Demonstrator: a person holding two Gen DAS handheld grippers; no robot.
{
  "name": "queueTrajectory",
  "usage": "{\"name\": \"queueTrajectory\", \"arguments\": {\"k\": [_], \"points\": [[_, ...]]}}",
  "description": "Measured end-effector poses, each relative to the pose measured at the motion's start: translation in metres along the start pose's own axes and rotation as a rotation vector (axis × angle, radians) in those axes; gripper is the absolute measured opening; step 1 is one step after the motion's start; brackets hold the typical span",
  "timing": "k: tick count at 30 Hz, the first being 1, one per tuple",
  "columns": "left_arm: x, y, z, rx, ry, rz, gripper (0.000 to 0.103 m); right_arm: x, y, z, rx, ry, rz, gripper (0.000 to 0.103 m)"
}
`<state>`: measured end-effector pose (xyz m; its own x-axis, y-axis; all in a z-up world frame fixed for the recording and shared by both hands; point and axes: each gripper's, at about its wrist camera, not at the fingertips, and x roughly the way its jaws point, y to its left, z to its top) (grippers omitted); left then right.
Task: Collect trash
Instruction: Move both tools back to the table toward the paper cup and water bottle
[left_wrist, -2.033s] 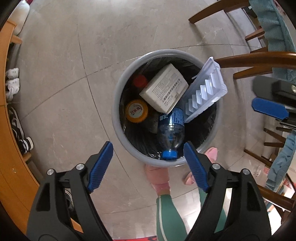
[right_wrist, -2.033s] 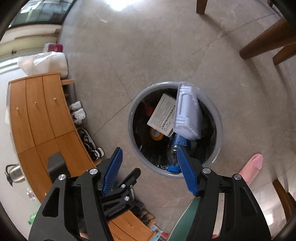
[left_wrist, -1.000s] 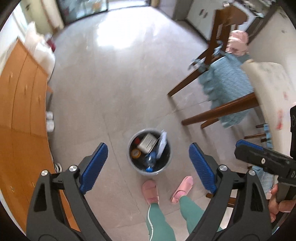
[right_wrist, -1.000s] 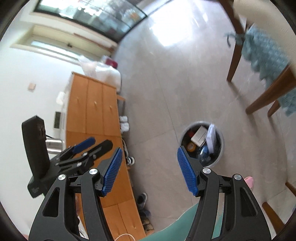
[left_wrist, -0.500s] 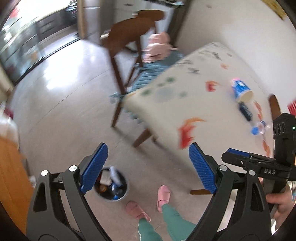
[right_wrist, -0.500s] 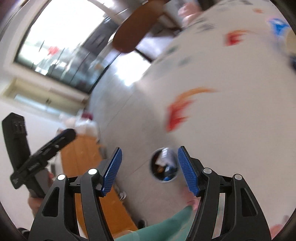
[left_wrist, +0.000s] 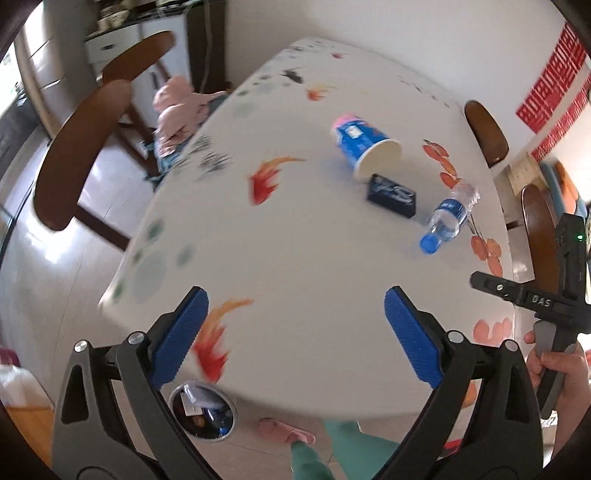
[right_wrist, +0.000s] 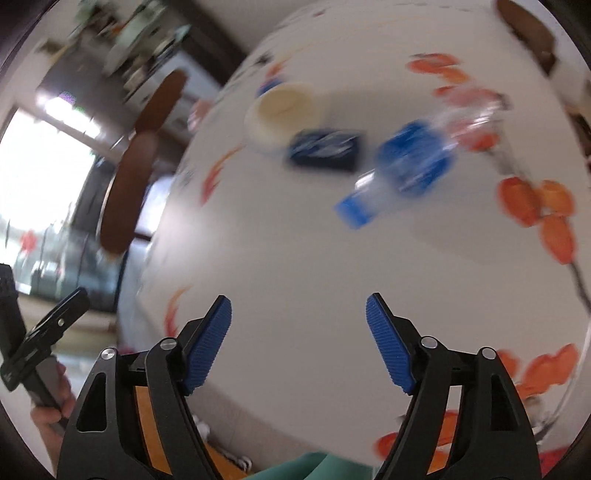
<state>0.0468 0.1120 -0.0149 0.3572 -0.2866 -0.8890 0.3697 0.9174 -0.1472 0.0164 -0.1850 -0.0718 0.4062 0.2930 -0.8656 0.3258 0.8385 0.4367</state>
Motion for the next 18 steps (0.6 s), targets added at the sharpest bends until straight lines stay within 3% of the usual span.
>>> {"name": "queueTrajectory", "arguments": {"k": [4,9,18], "points": [[0.028,-0.035,0.030,0.037,0.036,-0.029,0.096,-0.002,-0.037,0.027,0.091,-0.033,-0.028,0.085],[0.077,-0.070,0.061,0.053,0.083,-0.003,0.096,0.013,-0.061,0.059,0.152,-0.036,-0.053,0.085],[0.133,-0.101,0.115,0.151,0.059,0.141,0.096,0.046,-0.094,0.101,0.271,-0.005,-0.057,0.086]]}}
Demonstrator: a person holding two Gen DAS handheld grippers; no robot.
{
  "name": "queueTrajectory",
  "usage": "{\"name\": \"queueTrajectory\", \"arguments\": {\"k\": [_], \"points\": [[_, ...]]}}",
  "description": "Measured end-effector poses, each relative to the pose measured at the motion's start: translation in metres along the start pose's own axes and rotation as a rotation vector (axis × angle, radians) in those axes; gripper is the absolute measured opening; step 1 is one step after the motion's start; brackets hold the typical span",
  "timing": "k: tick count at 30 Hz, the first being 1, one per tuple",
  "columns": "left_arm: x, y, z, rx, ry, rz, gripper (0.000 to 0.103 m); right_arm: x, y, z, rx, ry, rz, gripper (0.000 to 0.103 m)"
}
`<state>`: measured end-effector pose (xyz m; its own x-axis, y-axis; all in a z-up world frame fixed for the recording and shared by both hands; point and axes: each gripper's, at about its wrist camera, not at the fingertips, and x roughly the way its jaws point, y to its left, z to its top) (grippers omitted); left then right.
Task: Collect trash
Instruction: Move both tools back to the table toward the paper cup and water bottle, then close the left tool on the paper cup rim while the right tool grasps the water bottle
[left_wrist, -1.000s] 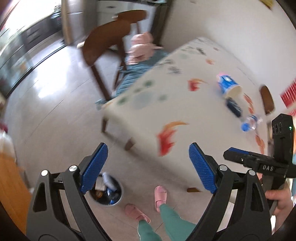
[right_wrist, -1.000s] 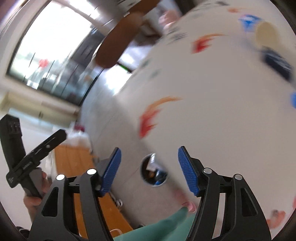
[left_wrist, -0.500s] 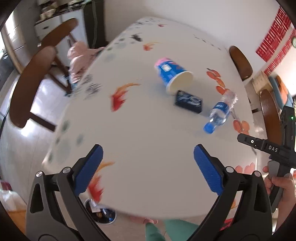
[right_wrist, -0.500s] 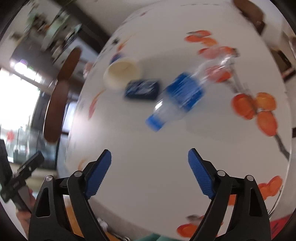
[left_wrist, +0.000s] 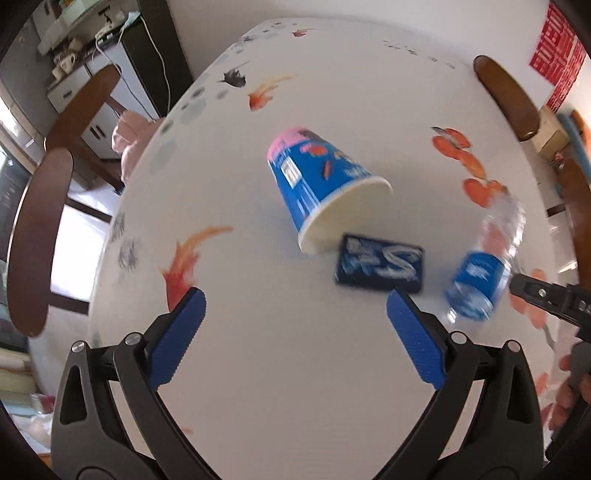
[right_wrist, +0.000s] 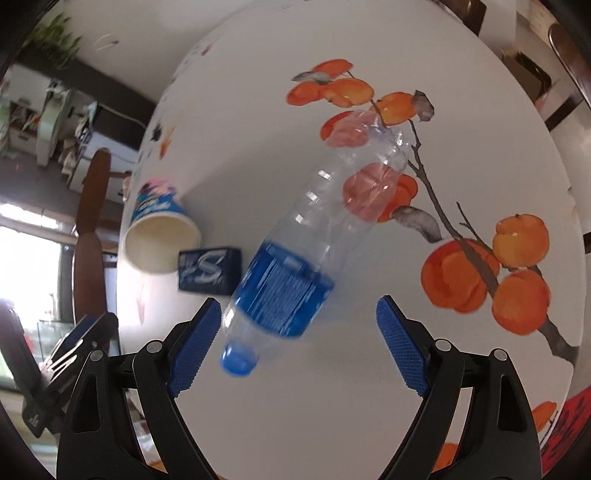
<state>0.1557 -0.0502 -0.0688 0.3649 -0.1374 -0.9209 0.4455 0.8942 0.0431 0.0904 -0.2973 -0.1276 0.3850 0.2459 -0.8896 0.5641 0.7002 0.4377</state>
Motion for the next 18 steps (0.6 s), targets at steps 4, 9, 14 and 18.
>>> {"name": "queueTrajectory", "arguments": {"k": [4,9,14,18], "points": [[0.018,0.001,0.022,-0.019,0.007,0.006,0.096,0.014,-0.003,0.015,0.017,0.016,-0.013,0.086],[0.046,-0.006,0.039,0.020,0.038,0.058,0.096,0.026,-0.008,0.032,0.063,0.030,-0.015,0.086],[0.063,-0.012,0.047,0.050,0.042,0.108,0.096,0.039,-0.011,0.043,0.096,0.048,-0.002,0.086],[0.077,-0.010,0.052,0.032,0.085,0.039,0.071,0.045,-0.008,0.047,0.082,0.049,0.039,0.084]]}}
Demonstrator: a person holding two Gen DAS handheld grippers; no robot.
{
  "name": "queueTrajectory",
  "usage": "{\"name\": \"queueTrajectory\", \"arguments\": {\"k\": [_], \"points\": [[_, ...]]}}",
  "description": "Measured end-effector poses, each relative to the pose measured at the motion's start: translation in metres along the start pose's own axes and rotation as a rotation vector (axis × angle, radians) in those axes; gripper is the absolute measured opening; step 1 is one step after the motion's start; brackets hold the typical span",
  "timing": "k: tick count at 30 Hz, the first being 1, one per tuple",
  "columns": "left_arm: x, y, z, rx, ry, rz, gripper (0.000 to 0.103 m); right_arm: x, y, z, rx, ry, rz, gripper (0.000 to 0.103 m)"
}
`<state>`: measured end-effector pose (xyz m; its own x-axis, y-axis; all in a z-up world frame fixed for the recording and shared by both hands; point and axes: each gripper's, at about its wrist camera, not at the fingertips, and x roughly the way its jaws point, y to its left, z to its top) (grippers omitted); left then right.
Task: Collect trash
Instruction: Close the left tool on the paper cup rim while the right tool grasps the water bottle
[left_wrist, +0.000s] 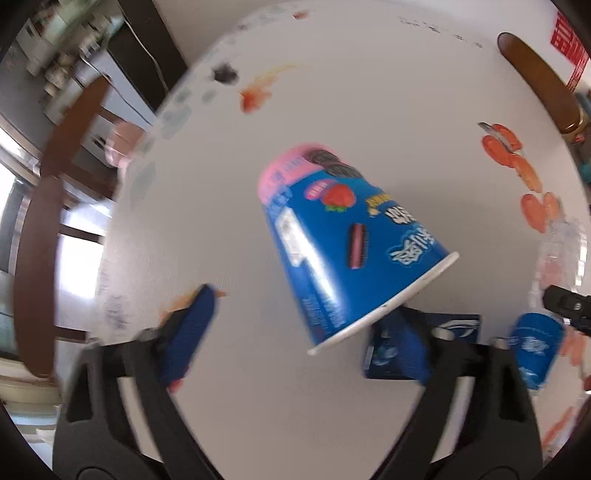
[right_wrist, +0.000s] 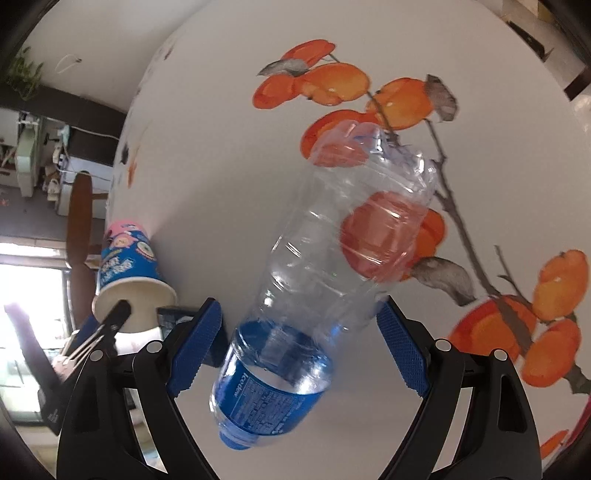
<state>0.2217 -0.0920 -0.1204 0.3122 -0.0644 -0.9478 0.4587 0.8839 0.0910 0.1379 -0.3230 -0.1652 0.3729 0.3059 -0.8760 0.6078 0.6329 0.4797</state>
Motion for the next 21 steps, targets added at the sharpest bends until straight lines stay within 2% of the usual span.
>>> {"name": "queueTrajectory", "arguments": {"k": [2,4,8,9,14,21], "points": [[0.005,0.000,0.001,-0.004,0.017,-0.005,0.062,0.003,0.001,0.002,-0.014,0.006,-0.003,0.081],[0.010,0.002,0.001,-0.018,0.026,-0.004,0.049,0.007,-0.002,0.004,0.005,0.022,0.035,0.072],[0.016,0.006,0.000,-0.040,0.056,-0.044,0.025,0.006,-0.004,0.004,0.003,0.020,0.057,0.070],[0.017,0.005,0.000,-0.032,0.060,-0.047,0.016,0.005,-0.005,0.003,0.005,0.020,0.064,0.069],[0.007,0.003,-0.004,-0.020,0.025,-0.046,0.014,-0.010,-0.012,0.002,0.008,-0.005,0.084,0.066],[-0.005,0.003,-0.006,-0.022,-0.002,-0.054,0.005,-0.032,-0.012,-0.001,-0.023,-0.030,0.093,0.064]]}}
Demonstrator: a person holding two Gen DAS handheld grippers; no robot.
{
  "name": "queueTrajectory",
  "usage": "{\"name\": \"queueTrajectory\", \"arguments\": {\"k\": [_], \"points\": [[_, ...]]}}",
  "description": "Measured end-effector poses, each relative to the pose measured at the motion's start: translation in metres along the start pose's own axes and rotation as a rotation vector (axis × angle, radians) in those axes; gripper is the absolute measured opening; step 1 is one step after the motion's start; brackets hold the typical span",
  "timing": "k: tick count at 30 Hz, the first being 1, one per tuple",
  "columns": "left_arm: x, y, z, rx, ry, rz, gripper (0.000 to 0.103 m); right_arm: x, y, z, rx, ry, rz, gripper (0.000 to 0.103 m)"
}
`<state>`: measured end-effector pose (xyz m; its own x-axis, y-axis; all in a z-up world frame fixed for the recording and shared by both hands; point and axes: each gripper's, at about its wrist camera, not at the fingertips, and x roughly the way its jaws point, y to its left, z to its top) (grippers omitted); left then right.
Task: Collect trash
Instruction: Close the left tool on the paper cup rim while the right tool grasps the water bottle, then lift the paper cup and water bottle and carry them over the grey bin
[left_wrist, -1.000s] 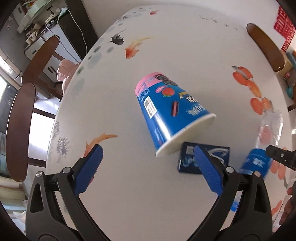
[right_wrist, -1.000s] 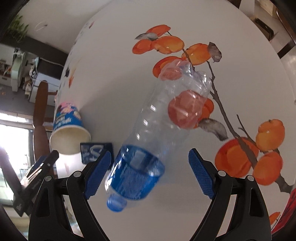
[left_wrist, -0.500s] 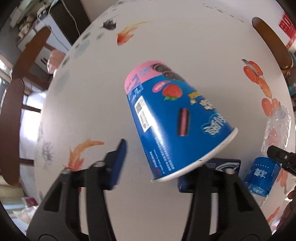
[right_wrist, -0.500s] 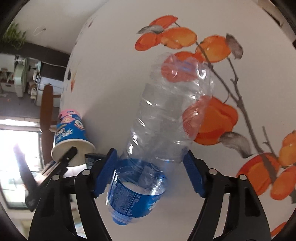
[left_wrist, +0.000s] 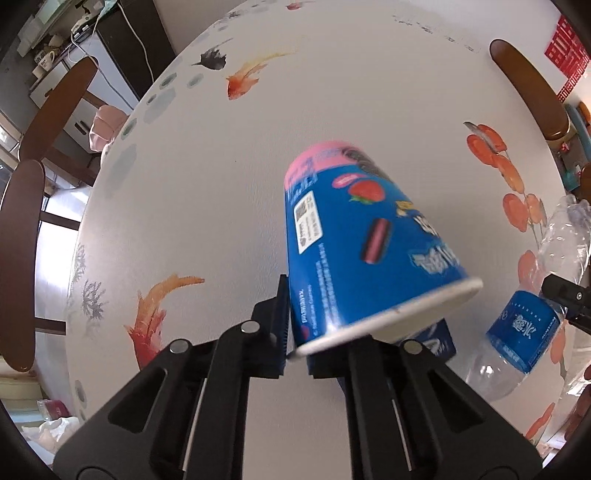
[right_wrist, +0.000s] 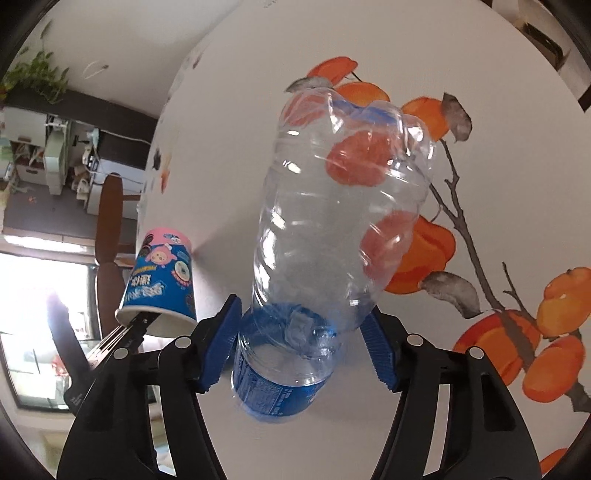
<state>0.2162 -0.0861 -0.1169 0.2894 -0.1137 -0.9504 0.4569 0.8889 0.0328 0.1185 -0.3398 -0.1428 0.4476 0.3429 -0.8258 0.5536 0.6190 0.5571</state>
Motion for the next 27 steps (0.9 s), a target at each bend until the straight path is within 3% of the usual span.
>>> {"name": "queueTrajectory", "arguments": {"k": [13,15,27], "points": [[-0.046,0.016,-0.014,-0.051,-0.095,-0.016,0.005,-0.037,0.016,-0.017,-0.061,-0.051,0.053,0.059],[-0.055,0.020,-0.019,-0.062,-0.113,-0.014,0.005,-0.044,0.020,-0.019,-0.070,-0.061,0.068,0.055],[-0.103,0.059,-0.064,-0.134,-0.185,0.009,0.005,-0.075,0.066,-0.058,-0.191,-0.097,0.120,0.055]]}}
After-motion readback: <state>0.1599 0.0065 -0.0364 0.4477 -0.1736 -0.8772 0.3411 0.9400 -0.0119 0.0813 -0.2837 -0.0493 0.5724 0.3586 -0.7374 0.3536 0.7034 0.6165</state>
